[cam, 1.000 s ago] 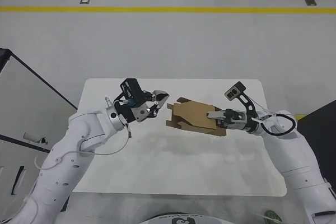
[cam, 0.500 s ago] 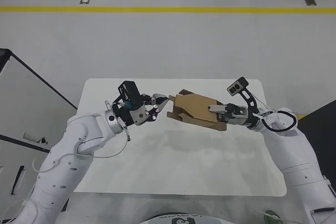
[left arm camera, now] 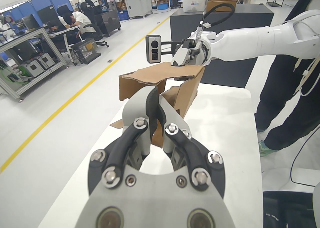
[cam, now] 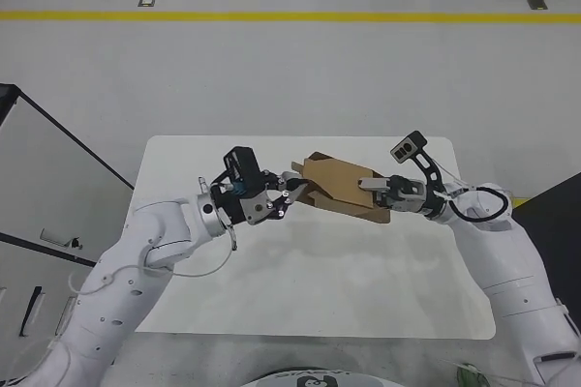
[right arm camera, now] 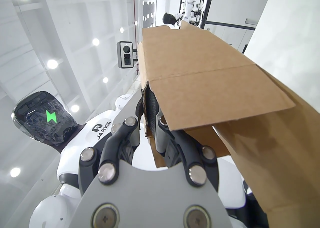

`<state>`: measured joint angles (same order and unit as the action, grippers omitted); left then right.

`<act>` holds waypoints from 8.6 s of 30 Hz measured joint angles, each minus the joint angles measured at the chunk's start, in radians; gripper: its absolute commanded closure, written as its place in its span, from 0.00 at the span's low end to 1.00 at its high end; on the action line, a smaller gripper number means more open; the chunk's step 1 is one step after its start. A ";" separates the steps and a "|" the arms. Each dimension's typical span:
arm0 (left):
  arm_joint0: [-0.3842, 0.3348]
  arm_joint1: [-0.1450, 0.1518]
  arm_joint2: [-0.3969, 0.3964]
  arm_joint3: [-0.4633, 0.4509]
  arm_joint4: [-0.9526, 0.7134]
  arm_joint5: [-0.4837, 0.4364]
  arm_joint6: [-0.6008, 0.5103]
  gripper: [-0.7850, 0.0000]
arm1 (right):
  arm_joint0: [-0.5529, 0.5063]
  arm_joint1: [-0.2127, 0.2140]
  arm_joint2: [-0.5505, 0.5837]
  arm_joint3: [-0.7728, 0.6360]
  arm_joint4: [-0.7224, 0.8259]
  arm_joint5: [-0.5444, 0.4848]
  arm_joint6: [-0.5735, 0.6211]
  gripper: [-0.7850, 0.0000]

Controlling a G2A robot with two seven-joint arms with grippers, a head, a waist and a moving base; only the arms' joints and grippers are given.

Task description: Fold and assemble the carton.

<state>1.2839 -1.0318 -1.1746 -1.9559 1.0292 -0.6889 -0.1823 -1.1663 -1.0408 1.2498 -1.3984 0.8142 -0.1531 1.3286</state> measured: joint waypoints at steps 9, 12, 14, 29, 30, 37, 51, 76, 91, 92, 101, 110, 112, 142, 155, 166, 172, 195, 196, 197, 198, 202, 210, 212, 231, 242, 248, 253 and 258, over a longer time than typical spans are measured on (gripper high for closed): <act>0.018 0.000 0.002 -0.026 0.007 -0.001 -0.006 1.00 | 0.001 -0.001 0.006 0.008 -0.011 -0.002 -0.011 1.00; 0.027 0.001 0.002 -0.039 0.010 -0.007 -0.010 1.00 | -0.002 -0.001 0.009 0.006 -0.017 0.000 -0.019 1.00; 0.032 0.001 0.003 -0.045 0.012 -0.011 -0.011 1.00 | -0.005 -0.001 0.011 0.004 -0.018 0.001 -0.025 1.00; 0.037 -0.002 0.045 -0.070 0.015 -0.034 -0.031 1.00 | -0.029 0.001 0.034 -0.019 -0.030 0.009 -0.063 1.00; 0.036 -0.003 0.050 -0.070 0.016 -0.034 -0.032 1.00 | -0.031 0.001 0.035 -0.021 -0.031 0.009 -0.064 1.00; 0.016 -0.011 0.091 -0.068 0.025 -0.017 -0.033 1.00 | -0.046 0.002 0.041 -0.043 -0.030 0.013 -0.071 1.00; -0.018 -0.022 0.124 -0.049 0.029 0.005 -0.037 1.00 | -0.057 0.001 0.048 -0.058 -0.017 0.018 -0.065 1.00; 0.011 -0.010 0.026 -0.055 0.033 0.010 -0.041 1.00 | -0.073 0.005 0.081 -0.061 -0.019 0.015 -0.041 1.00; 0.009 -0.009 -0.001 -0.024 0.010 0.009 -0.030 1.00 | -0.079 0.006 0.083 -0.084 -0.011 0.007 0.039 1.00; 0.006 -0.009 0.000 -0.023 0.010 0.009 -0.029 1.00 | -0.078 0.007 0.082 -0.085 -0.014 0.010 0.046 1.00; -0.021 -0.014 0.019 -0.004 0.009 -0.001 -0.023 1.00 | -0.069 0.009 0.062 -0.089 -0.039 0.037 0.100 1.00; -0.040 -0.017 0.023 0.026 0.009 -0.007 -0.016 1.00 | -0.060 0.007 0.041 -0.081 -0.023 0.036 0.153 1.00; -0.041 -0.017 0.021 0.031 0.009 -0.008 -0.016 1.00 | -0.056 0.007 0.035 -0.078 -0.022 0.034 0.163 1.00; -0.052 -0.021 0.022 0.053 0.025 -0.022 0.003 1.00 | -0.043 0.011 0.020 -0.070 -0.060 0.027 0.165 1.00; -0.067 -0.024 0.036 0.059 0.034 -0.039 0.014 1.00 | -0.034 0.014 0.000 -0.081 -0.098 0.033 0.188 1.00; -0.041 -0.018 -0.008 0.078 0.027 -0.036 0.015 1.00 | -0.055 0.018 0.036 -0.082 -0.075 0.000 0.117 1.00; -0.022 -0.016 -0.015 0.070 0.020 -0.040 0.014 1.00 | -0.065 0.020 0.049 -0.091 -0.066 -0.015 0.096 1.00; -0.045 -0.025 0.035 0.062 0.019 -0.051 0.015 1.00 | -0.067 0.024 0.018 -0.114 -0.085 0.023 0.169 1.00; -0.046 -0.025 0.038 0.062 0.019 -0.053 0.014 1.00 | -0.067 0.024 0.016 -0.116 -0.087 0.025 0.172 1.00; -0.047 -0.025 0.040 0.063 0.018 -0.055 0.013 1.00 | -0.067 0.025 0.015 -0.116 -0.088 0.027 0.174 1.00; -0.049 -0.026 0.042 0.063 0.017 -0.057 0.012 1.00 | -0.067 0.025 0.014 -0.117 -0.090 0.029 0.176 1.00; -0.056 -0.028 0.053 0.067 0.015 -0.063 0.008 1.00 | -0.066 0.026 0.008 -0.119 -0.099 0.035 0.183 1.00; -0.068 -0.029 0.045 0.083 0.016 -0.040 0.012 1.00 | -0.063 0.028 0.011 -0.110 -0.103 0.026 0.171 1.00; -0.063 -0.026 0.021 0.086 0.016 -0.034 0.019 1.00 | -0.064 0.029 0.022 -0.103 -0.092 0.017 0.162 1.00; 0.004 -0.012 -0.079 0.083 -0.032 -0.047 0.056 1.00 | -0.057 0.023 0.059 -0.062 0.113 -0.027 0.208 1.00; 0.030 -0.011 -0.088 0.081 -0.041 -0.039 0.072 1.00 | -0.064 0.016 0.057 -0.079 0.180 -0.009 0.190 1.00; 0.036 -0.011 -0.089 0.077 -0.064 -0.058 0.073 1.00 | -0.045 0.010 0.044 -0.058 0.207 0.009 0.201 1.00; 0.036 -0.011 -0.089 0.077 -0.063 -0.057 0.073 1.00 | -0.046 0.010 0.044 -0.059 0.206 0.009 0.201 1.00; 0.036 -0.011 -0.089 0.077 -0.063 -0.057 0.073 1.00 | -0.046 0.010 0.044 -0.059 0.206 0.009 0.201 1.00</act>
<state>1.3202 -1.0423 -1.2637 -1.8784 0.9657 -0.7460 -0.1091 -1.2118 -1.0304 1.2939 -1.4571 1.0204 -0.1443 1.5295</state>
